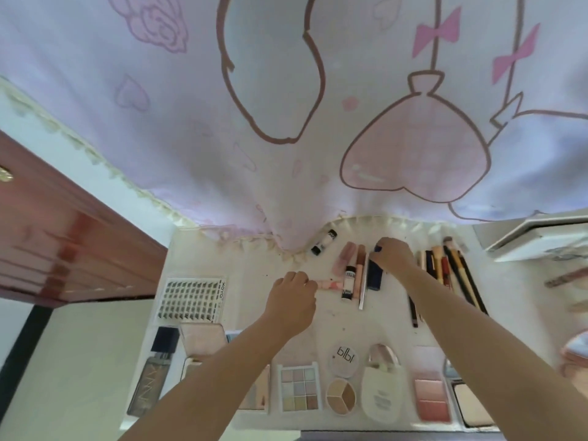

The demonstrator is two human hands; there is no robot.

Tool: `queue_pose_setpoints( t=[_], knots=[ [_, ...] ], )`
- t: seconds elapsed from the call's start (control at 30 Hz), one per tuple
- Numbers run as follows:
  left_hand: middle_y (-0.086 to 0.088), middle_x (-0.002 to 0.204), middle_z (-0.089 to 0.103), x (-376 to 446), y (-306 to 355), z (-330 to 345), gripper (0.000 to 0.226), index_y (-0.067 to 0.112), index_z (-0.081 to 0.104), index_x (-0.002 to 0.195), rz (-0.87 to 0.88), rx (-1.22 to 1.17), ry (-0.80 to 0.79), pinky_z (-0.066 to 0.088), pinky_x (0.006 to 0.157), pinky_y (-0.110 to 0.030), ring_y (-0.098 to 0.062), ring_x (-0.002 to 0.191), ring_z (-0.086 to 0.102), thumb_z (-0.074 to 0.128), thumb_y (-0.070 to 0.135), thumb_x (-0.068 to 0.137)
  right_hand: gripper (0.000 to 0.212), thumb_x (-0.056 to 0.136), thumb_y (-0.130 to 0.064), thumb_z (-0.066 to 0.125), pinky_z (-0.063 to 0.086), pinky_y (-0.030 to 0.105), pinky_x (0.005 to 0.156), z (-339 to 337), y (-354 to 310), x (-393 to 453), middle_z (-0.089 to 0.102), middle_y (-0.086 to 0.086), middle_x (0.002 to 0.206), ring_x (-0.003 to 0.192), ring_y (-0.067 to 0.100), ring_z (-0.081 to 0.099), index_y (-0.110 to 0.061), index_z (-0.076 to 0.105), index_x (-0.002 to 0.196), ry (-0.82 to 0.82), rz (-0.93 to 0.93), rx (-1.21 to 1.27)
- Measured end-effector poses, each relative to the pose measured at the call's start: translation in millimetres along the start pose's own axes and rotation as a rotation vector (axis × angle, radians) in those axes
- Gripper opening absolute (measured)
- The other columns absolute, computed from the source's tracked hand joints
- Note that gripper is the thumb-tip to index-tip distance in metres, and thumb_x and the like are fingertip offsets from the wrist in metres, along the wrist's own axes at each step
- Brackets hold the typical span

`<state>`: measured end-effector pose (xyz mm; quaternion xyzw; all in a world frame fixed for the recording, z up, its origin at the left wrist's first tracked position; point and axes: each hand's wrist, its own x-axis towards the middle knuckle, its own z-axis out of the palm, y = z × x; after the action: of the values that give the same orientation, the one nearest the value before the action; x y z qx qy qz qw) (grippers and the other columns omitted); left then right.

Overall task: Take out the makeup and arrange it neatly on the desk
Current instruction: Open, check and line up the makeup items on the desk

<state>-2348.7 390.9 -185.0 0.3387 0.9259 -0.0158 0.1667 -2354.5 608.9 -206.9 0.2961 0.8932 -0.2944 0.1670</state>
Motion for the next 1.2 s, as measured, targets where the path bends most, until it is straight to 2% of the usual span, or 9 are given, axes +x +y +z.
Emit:
queue_pose_setpoints(
  t=[0.13, 0.23, 0.37, 0.43, 0.5, 0.53, 0.67, 1.0, 1.2],
  knots=[
    [-0.007, 0.128, 0.044, 6, 4, 1, 0.037, 0.012, 0.043, 0.128, 0.006, -0.076, -0.031, 0.035, 0.095, -0.033, -0.024, 0.120, 0.039, 0.037, 0.025, 0.095, 0.011, 0.083, -0.015, 0.056, 0.051, 0.030, 0.062, -11, 9, -11, 0.055, 0.008, 0.078, 0.066, 0.022, 0.057, -0.007, 0.054, 0.090, 0.015, 0.049, 0.117],
    [-0.007, 0.126, 0.047, 13, 19, -4, 0.042, 0.013, 0.042, 0.131, 0.023, -0.295, -0.021, 0.037, 0.093, -0.031, -0.024, 0.117, 0.044, 0.041, 0.032, 0.094, 0.010, 0.083, -0.010, 0.058, 0.050, 0.021, 0.048, -28, 12, -33, 0.055, 0.008, 0.082, 0.056, 0.016, 0.056, -0.013, 0.053, 0.091, 0.050, 0.080, 0.350],
    [-0.008, 0.133, 0.048, 20, 43, -16, 0.040, 0.005, 0.049, 0.120, 0.103, -0.707, -0.018, 0.041, 0.071, -0.016, -0.021, 0.106, 0.056, 0.054, 0.029, 0.089, 0.016, 0.083, -0.003, 0.060, 0.053, 0.016, 0.046, -46, 8, -82, 0.063, 0.007, 0.075, 0.055, 0.011, 0.064, -0.015, 0.059, 0.094, -0.045, 0.010, 0.556],
    [-0.004, 0.105, 0.061, 18, 47, -21, 0.026, 0.003, 0.056, 0.103, 0.142, -0.790, -0.019, 0.038, 0.060, -0.012, -0.026, 0.098, 0.058, 0.057, 0.024, 0.087, 0.011, 0.082, -0.002, 0.060, 0.051, 0.014, 0.046, -49, 6, -105, 0.064, 0.006, 0.071, 0.049, 0.006, 0.064, -0.011, 0.060, 0.089, -0.061, -0.041, 0.545],
    [-0.005, 0.074, 0.056, 13, 47, -27, 0.015, 0.004, 0.056, 0.089, 0.238, -0.799, -0.015, 0.036, 0.062, -0.022, -0.038, 0.098, 0.053, 0.055, 0.019, 0.087, 0.009, 0.083, -0.003, 0.060, 0.051, 0.014, 0.045, -50, 6, -121, 0.065, 0.007, 0.069, 0.045, 0.003, 0.063, -0.011, 0.057, 0.084, -0.049, -0.050, 0.528],
    [-0.011, 0.074, 0.055, 10, 47, -31, 0.015, 0.005, 0.056, 0.088, 0.284, -0.776, -0.013, 0.036, 0.068, -0.026, -0.039, 0.099, 0.050, 0.053, 0.019, 0.087, 0.008, 0.083, -0.003, 0.060, 0.052, 0.015, 0.045, -49, 7, -127, 0.065, 0.007, 0.069, 0.044, 0.004, 0.063, -0.011, 0.056, 0.083, -0.045, -0.040, 0.545],
    [0.006, 0.064, 0.041, 1, 54, -39, 0.012, 0.016, 0.042, 0.079, 0.423, -0.661, -0.065, 0.027, 0.053, -0.016, -0.014, 0.060, 0.039, 0.045, 0.023, 0.089, 0.010, 0.088, -0.007, 0.054, 0.049, 0.019, 0.040, -44, 10, -143, 0.064, 0.008, 0.066, 0.045, 0.010, 0.063, -0.009, 0.049, 0.080, -0.095, -0.008, 0.646],
    [0.000, 0.070, 0.049, -13, 49, -41, 0.025, 0.011, 0.050, 0.086, 0.540, -0.426, -0.047, 0.022, 0.054, -0.026, -0.013, 0.063, 0.041, 0.044, 0.035, 0.090, 0.013, 0.094, -0.014, 0.045, 0.036, 0.014, 0.041, -36, 25, -164, 0.059, -0.003, 0.059, 0.038, 0.001, 0.046, -0.014, 0.046, 0.080, -0.254, -0.142, 0.517],
    [0.002, 0.074, 0.049, -19, 56, -38, 0.017, 0.021, 0.041, 0.084, 0.542, -0.393, -0.013, 0.022, 0.053, -0.023, -0.014, 0.064, 0.042, 0.047, 0.035, 0.091, 0.010, 0.092, -0.012, 0.048, 0.037, 0.016, 0.043, -34, 30, -170, 0.059, -0.001, 0.063, 0.040, 0.001, 0.045, -0.013, 0.048, 0.082, -0.232, -0.136, 0.565]
  ],
)
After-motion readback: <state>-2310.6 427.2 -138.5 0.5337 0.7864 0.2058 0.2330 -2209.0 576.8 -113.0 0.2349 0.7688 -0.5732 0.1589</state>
